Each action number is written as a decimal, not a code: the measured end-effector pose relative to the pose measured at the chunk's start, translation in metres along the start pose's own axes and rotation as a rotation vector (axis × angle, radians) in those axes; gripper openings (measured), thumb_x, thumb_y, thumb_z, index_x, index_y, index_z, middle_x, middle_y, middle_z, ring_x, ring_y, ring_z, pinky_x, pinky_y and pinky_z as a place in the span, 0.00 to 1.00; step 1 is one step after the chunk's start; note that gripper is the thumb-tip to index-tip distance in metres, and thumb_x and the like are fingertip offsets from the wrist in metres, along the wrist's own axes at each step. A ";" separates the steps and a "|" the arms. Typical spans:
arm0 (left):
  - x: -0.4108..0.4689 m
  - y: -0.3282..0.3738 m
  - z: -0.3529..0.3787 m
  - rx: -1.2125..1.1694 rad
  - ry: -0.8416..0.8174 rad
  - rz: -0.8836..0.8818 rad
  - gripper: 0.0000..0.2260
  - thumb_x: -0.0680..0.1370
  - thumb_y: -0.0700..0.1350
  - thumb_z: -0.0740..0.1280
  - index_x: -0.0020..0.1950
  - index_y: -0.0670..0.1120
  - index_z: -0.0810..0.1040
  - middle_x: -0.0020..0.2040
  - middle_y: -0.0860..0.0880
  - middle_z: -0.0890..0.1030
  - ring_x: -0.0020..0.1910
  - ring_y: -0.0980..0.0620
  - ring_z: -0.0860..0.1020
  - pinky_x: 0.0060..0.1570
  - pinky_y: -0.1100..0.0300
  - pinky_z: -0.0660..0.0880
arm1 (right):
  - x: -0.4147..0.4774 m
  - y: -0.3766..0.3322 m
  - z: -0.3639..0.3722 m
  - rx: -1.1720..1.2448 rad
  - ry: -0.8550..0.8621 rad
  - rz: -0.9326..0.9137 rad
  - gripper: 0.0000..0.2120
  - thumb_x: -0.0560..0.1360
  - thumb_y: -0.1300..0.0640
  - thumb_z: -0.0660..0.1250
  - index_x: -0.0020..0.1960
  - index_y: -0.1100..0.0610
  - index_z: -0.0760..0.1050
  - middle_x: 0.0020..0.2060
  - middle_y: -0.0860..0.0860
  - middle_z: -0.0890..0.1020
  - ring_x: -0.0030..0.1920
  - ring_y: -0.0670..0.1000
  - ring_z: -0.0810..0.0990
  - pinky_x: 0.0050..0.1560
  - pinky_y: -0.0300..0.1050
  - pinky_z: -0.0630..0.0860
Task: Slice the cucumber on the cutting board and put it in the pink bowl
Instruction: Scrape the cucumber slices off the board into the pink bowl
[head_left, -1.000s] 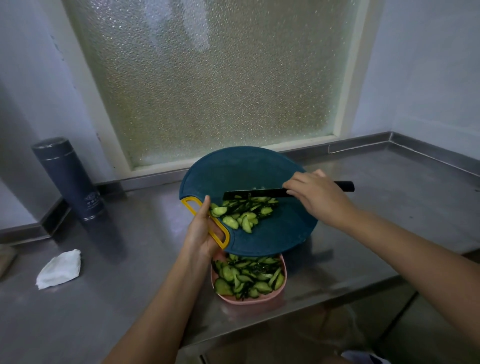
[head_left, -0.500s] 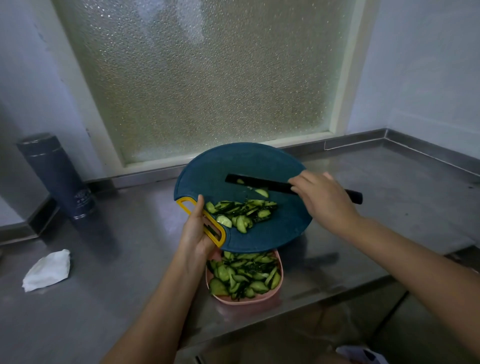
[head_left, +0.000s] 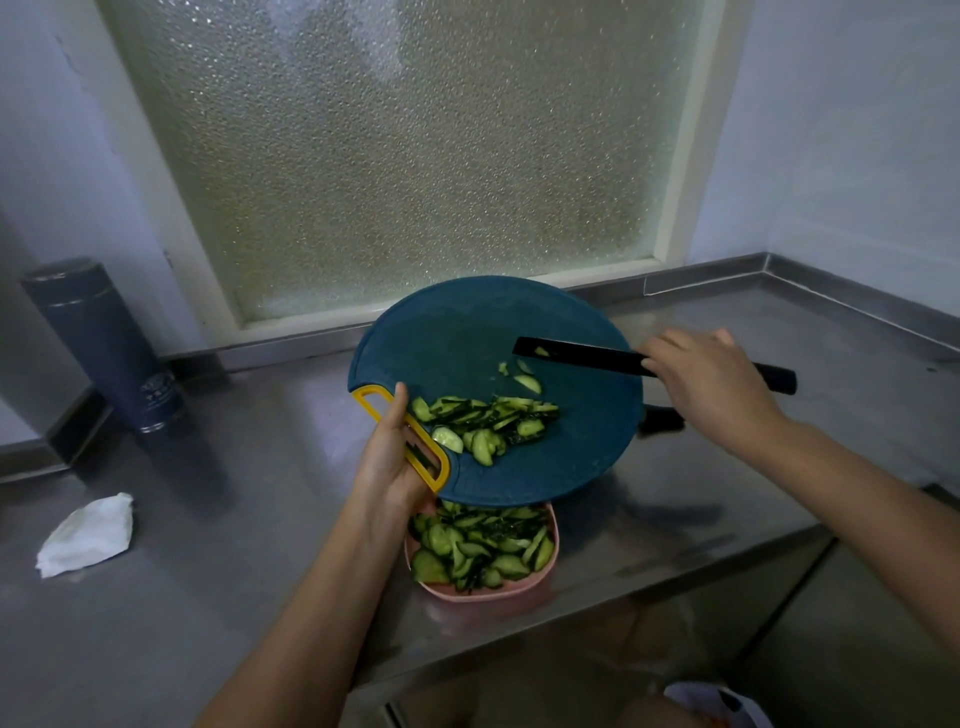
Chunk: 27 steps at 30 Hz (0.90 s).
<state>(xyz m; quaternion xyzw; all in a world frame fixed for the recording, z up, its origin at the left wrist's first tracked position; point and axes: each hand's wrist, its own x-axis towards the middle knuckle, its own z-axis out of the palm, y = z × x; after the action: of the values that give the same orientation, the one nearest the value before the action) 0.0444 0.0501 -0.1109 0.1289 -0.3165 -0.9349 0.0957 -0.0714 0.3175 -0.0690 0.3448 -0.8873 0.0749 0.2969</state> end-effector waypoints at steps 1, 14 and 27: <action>0.000 0.000 0.000 -0.003 -0.003 0.006 0.18 0.81 0.53 0.55 0.56 0.42 0.77 0.46 0.40 0.84 0.42 0.43 0.83 0.44 0.47 0.74 | -0.002 0.003 -0.002 0.001 -0.009 -0.011 0.03 0.76 0.62 0.66 0.45 0.58 0.78 0.36 0.53 0.77 0.33 0.57 0.75 0.40 0.46 0.61; -0.008 -0.003 -0.005 0.005 0.034 0.005 0.28 0.77 0.64 0.52 0.67 0.45 0.72 0.62 0.39 0.77 0.60 0.39 0.75 0.62 0.39 0.67 | -0.040 -0.027 -0.021 0.104 -0.028 -0.112 0.03 0.73 0.64 0.70 0.45 0.58 0.79 0.35 0.51 0.77 0.31 0.54 0.76 0.37 0.44 0.66; -0.013 0.010 -0.010 -0.006 0.084 0.045 0.26 0.79 0.62 0.53 0.63 0.45 0.74 0.64 0.40 0.75 0.57 0.41 0.76 0.47 0.43 0.73 | -0.053 -0.075 -0.036 0.151 -0.200 -0.010 0.10 0.81 0.56 0.54 0.55 0.56 0.72 0.47 0.51 0.77 0.42 0.53 0.76 0.39 0.45 0.68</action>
<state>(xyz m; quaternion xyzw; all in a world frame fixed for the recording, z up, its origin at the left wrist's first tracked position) 0.0611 0.0400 -0.1102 0.1605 -0.3122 -0.9273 0.1302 0.0263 0.3035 -0.0758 0.3764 -0.9027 0.1051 0.1803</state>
